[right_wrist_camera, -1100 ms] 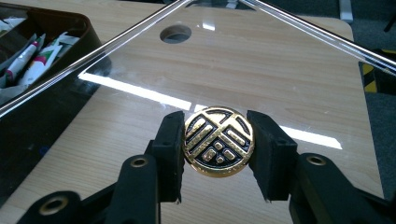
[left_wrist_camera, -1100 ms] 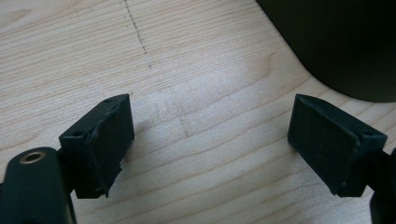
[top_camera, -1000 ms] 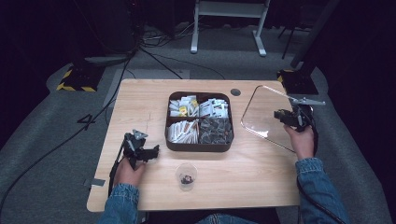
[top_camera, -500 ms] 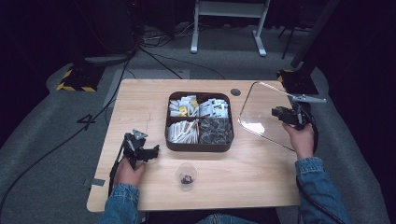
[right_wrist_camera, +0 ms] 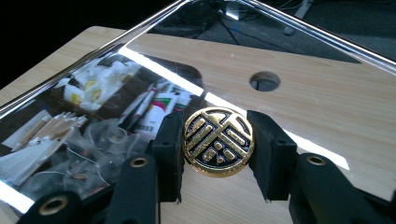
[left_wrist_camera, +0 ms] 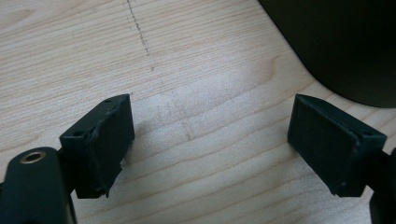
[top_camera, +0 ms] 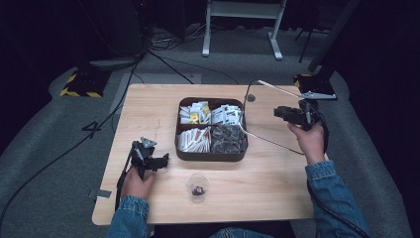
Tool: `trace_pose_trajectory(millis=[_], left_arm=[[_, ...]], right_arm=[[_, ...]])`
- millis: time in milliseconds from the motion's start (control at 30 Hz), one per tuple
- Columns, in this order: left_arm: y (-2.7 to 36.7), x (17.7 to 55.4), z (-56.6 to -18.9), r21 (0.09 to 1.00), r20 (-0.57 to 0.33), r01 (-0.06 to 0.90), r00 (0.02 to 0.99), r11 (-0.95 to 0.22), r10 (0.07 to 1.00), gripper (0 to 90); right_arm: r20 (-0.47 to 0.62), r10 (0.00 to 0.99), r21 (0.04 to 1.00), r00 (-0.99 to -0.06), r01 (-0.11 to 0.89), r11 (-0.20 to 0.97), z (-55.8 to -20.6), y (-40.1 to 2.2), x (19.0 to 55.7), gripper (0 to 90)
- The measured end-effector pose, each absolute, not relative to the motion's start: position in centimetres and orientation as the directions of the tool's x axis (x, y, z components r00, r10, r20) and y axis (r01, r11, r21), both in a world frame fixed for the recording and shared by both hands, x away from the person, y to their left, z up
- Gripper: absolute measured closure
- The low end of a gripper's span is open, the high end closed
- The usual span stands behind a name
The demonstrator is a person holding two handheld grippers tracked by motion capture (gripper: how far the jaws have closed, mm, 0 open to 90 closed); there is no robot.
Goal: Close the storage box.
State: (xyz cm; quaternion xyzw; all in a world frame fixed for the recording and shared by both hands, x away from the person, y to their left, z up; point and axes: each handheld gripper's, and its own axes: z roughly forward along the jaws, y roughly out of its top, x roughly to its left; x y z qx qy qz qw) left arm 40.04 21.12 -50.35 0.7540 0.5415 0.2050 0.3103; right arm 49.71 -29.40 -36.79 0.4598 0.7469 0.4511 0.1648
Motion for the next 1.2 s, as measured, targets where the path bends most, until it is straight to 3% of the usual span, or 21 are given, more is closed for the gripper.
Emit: trace_pose_trajectory(millis=[433, 1200], left_arm=[[21.1, 40.1, -50.4, 0.691, -0.027, 0.689, 0.328, -0.220, 0.944, 15.1], [21.1, 40.3, -50.4, 0.692, -0.030, 0.688, 0.329, -0.218, 0.944, 15.2]], right_arm=[[0.172, 0.758, 0.811, -0.629, 0.527, 0.253, -34.4, -23.9, 50.4, 58.3], [0.136, 0.723, 0.780, -0.678, 0.523, 0.344, -34.5, -16.9, 51.9, 58.3]])
